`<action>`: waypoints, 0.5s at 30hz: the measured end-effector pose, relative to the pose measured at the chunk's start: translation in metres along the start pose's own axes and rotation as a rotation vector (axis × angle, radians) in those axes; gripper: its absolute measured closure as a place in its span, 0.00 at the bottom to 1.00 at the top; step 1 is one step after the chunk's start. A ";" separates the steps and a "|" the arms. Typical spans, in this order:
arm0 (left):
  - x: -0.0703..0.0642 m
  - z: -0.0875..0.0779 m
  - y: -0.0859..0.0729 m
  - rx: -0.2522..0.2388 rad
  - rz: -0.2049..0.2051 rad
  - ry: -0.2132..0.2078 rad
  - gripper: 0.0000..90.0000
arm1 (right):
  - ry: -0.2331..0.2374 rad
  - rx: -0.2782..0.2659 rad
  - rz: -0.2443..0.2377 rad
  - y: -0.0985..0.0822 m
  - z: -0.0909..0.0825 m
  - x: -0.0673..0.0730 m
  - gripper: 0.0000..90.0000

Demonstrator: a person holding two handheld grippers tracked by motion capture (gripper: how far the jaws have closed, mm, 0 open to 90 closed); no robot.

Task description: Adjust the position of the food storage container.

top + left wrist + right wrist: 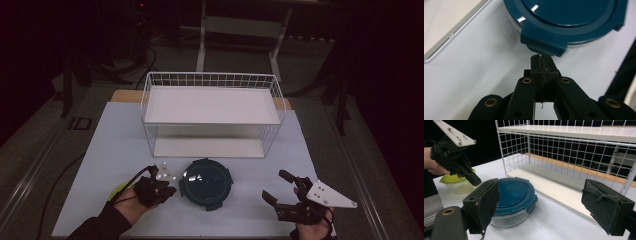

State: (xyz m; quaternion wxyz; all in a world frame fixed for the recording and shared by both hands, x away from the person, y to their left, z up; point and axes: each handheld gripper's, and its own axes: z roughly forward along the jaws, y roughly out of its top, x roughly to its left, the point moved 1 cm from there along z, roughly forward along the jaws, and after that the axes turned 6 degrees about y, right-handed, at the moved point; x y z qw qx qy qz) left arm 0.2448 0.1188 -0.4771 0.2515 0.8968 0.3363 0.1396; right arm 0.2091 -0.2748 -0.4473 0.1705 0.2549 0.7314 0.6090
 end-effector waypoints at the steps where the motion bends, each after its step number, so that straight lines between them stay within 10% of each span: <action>1: 0.001 0.002 0.002 0.007 -0.001 0.006 0.98 | 0.000 0.002 0.001 0.000 0.000 0.000 0.16; 15: 0.008 0.016 0.011 0.033 -0.020 -0.004 0.99 | 0.006 0.008 0.002 -0.001 0.002 0.000 0.16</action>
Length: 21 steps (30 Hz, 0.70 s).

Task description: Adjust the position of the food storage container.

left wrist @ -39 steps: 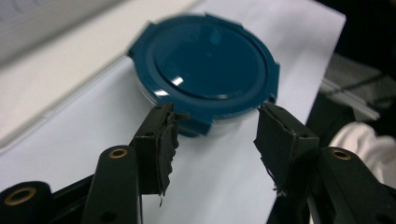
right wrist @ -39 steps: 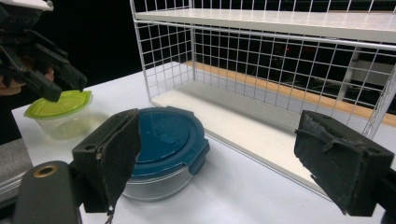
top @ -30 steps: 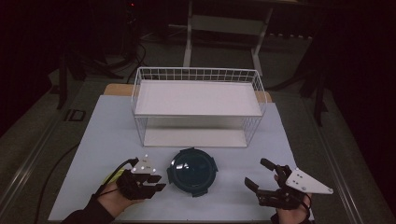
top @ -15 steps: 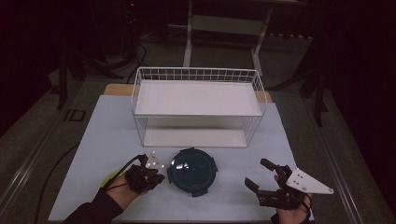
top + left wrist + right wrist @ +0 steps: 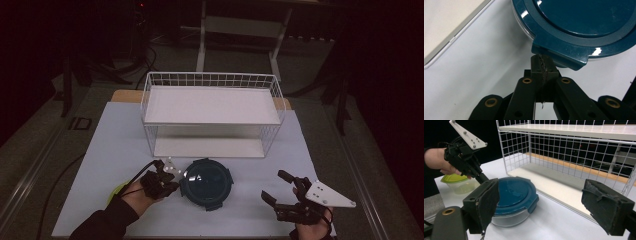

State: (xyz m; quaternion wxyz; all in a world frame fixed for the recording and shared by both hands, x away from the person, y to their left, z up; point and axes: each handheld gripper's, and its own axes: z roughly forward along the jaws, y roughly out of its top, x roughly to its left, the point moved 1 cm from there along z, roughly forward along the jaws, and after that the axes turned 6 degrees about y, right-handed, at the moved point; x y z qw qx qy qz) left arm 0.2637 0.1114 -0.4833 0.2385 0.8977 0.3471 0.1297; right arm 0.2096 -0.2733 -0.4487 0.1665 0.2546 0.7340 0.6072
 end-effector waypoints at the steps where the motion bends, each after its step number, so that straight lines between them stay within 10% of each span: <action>1: -0.001 0.000 0.003 -0.009 0.001 -0.006 0.99 | 0.001 0.002 -0.001 0.000 0.000 0.000 0.16; 21: -0.023 0.019 0.039 -0.036 0.057 -0.038 0.99 | 0.006 0.013 -0.001 -0.002 0.002 0.001 0.16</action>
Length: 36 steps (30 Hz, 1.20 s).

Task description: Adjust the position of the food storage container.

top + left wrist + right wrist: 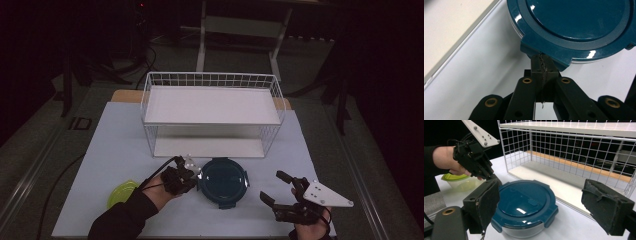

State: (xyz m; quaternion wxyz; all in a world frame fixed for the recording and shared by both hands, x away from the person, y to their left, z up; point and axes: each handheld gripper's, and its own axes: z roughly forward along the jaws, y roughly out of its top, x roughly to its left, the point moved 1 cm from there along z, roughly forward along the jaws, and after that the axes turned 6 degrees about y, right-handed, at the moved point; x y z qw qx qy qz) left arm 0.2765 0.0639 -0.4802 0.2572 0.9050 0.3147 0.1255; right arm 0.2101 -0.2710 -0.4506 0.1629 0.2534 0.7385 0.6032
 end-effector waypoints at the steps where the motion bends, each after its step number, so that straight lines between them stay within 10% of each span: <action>1: -0.002 0.002 0.003 -0.003 0.009 -0.003 0.99 | 0.001 0.000 0.002 0.000 0.000 0.000 0.16; 36: -0.023 0.031 0.046 -0.038 0.049 -0.048 0.99 | -0.008 0.018 -0.014 -0.001 -0.001 -0.003 0.16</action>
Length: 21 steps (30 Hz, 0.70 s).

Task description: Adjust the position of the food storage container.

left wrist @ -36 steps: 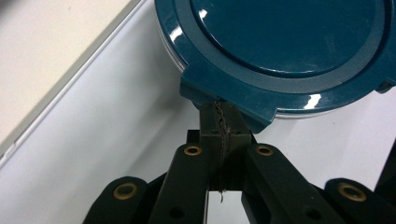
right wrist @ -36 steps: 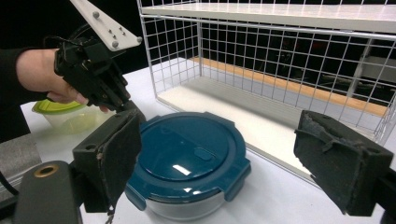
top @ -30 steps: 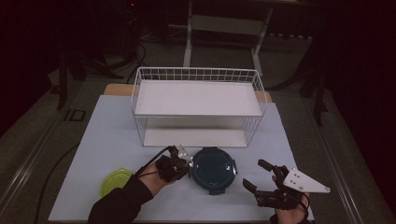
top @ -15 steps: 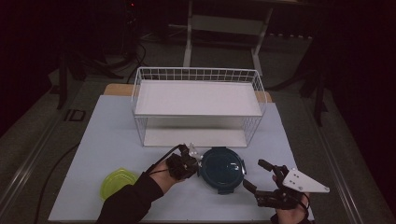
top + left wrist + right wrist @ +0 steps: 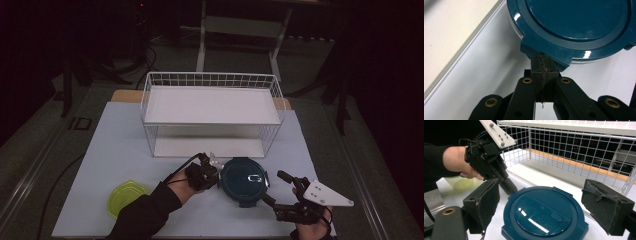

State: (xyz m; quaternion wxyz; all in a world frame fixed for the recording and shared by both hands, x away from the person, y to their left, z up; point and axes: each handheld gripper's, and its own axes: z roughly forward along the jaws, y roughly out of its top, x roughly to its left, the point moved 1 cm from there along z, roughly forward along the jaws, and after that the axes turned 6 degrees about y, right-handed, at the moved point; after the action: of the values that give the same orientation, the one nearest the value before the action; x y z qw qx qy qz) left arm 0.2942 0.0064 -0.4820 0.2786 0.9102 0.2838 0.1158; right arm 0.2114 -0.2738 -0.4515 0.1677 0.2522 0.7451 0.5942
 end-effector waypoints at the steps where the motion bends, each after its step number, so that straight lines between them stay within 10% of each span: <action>1: -0.001 0.001 0.001 0.001 0.001 -0.003 0.99 | 0.000 -0.001 0.001 0.000 0.000 0.000 0.16; 13: 0.000 -0.007 0.000 -0.039 -0.012 -0.018 0.97 | -0.010 0.003 0.009 -0.001 0.000 -0.001 0.16; 21: 0.002 -0.036 0.000 -0.150 -0.031 -0.087 0.57 | -0.008 0.012 -0.007 0.003 0.000 0.001 0.19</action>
State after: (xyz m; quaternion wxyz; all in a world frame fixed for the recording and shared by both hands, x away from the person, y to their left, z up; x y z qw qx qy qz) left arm 0.2823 0.0235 -0.4524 0.3596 0.8865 0.2761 0.0927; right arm 0.2112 -0.2732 -0.4486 0.1711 0.2527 0.7488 0.5883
